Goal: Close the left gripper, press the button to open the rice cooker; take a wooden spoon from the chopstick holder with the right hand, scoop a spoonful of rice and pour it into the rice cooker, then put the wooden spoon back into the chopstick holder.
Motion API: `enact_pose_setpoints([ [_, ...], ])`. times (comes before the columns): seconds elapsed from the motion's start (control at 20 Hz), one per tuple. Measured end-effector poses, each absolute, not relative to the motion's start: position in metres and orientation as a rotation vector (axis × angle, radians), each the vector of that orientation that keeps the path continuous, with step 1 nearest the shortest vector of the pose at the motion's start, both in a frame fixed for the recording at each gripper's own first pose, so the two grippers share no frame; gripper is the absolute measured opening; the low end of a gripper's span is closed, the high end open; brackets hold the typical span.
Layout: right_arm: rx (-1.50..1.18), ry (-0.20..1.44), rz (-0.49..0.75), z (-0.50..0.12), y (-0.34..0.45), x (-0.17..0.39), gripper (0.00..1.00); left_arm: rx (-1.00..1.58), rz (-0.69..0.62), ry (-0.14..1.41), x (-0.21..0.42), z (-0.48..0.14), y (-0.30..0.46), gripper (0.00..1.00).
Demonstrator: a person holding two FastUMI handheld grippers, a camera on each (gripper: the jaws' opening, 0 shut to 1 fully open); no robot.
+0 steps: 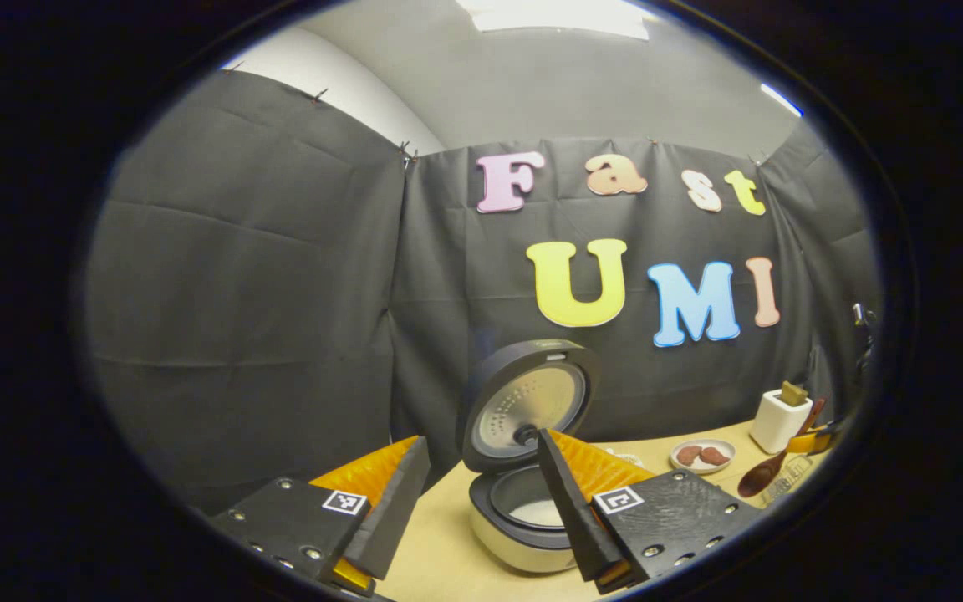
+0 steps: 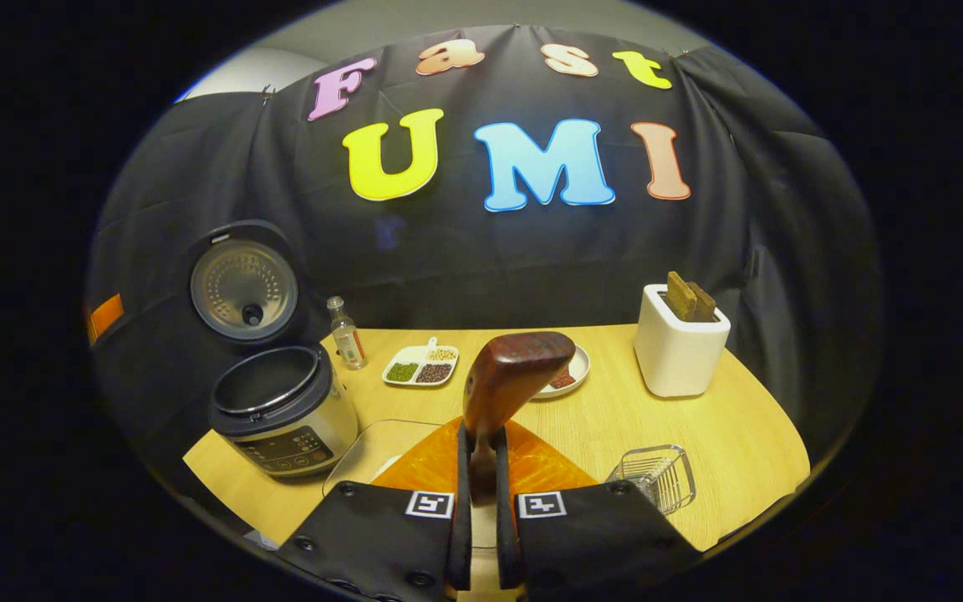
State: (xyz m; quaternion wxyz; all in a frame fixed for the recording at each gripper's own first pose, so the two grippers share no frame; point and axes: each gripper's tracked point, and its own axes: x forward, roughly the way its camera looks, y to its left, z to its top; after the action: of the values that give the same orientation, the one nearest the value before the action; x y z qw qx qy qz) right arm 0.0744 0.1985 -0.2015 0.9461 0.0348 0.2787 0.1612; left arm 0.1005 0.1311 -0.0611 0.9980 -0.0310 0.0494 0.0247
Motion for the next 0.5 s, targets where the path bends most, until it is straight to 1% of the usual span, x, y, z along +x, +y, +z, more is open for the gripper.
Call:
enact_pose_setpoints([
  [0.05, 0.047, 0.572, 0.327, -0.207, 0.202, 0.075, 0.14, -0.064, 0.048, 0.103, 0.104, -0.065, 0.134, 0.82],
  [0.1, 0.02, 0.577, 0.323, -0.213, 0.205, 0.074, 0.1, -0.065, 0.046, 0.107, 0.107, -0.071, 0.138, 0.82],
  [0.15, -0.009, 0.584, 0.319, -0.22, 0.207, 0.074, 0.1, -0.067, 0.046, 0.112, 0.11, -0.074, 0.141, 0.82],
  [0.2, -0.037, 0.594, 0.316, -0.227, 0.21, 0.074, 0.14, -0.069, 0.047, 0.118, 0.114, -0.079, 0.144, 0.82],
  [0.4, -0.133, 0.635, 0.3, -0.252, 0.214, 0.07, 0.14, -0.077, 0.054, 0.131, 0.121, -0.091, 0.153, 0.82],
  [0.5, -0.163, 0.623, 0.304, -0.253, 0.22, 0.069, 0.14, -0.076, 0.059, 0.134, 0.122, -0.094, 0.158, 0.82],
])
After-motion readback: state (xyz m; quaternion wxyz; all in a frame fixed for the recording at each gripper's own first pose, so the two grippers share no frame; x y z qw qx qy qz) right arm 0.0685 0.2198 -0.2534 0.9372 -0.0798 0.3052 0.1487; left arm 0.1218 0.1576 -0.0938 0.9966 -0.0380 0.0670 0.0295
